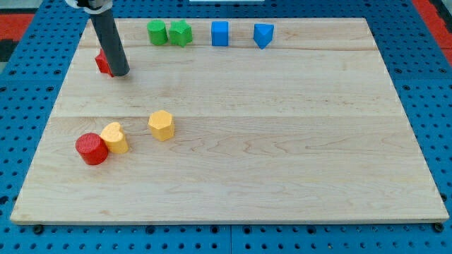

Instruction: Move the red star slightly up

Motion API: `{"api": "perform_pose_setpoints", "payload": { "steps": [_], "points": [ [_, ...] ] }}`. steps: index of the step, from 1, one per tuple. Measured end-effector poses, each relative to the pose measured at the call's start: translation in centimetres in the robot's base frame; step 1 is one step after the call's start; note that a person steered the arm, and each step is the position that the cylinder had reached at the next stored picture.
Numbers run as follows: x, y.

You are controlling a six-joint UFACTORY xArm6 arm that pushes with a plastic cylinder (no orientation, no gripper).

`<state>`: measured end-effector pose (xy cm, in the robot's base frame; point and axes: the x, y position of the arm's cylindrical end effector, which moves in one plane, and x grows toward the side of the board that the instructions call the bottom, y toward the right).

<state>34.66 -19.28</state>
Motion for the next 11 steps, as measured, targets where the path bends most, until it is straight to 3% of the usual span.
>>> {"api": "perform_pose_setpoints", "payload": {
  "steps": [3,6,8,11],
  "points": [
    [1.3,-3.1],
    [-2.9,-3.1],
    [-1.1,-2.4],
    [-5.2,-1.9]
  ]
}}
